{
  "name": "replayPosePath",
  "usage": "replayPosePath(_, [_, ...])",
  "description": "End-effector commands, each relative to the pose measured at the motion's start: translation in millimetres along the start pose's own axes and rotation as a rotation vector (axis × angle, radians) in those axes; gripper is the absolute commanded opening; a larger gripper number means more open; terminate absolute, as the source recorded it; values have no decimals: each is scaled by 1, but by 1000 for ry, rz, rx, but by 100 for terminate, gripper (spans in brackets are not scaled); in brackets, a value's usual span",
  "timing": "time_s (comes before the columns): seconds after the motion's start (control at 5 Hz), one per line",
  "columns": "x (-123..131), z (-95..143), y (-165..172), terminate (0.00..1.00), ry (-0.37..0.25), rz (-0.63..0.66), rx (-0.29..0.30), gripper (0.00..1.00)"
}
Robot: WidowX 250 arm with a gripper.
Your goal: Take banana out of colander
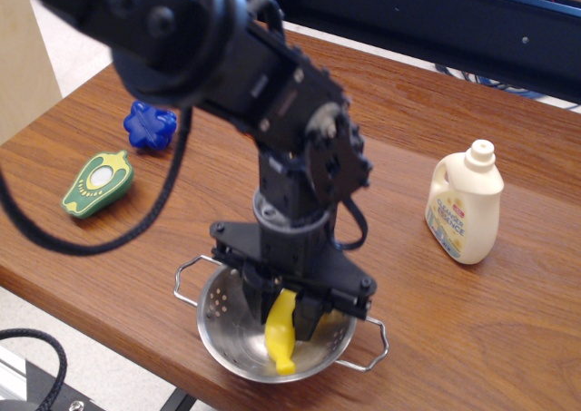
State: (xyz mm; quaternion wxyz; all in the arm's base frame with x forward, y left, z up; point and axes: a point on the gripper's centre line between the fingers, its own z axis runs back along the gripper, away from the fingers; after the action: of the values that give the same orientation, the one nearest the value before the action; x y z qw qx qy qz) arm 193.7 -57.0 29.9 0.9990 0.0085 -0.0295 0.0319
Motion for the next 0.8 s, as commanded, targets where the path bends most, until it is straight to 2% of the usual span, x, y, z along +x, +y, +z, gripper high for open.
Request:
replayPosePath(0.0, [29,59,1,0,-55,35,-96,0])
replayPosePath(0.2, [55,79,6,0,-84,106,-133,0])
replayPosePath(0.4, [102,80,17,0,-107,238,-129,0])
replayPosePath(0.6, [138,59,29,0,-123,313,-65,0])
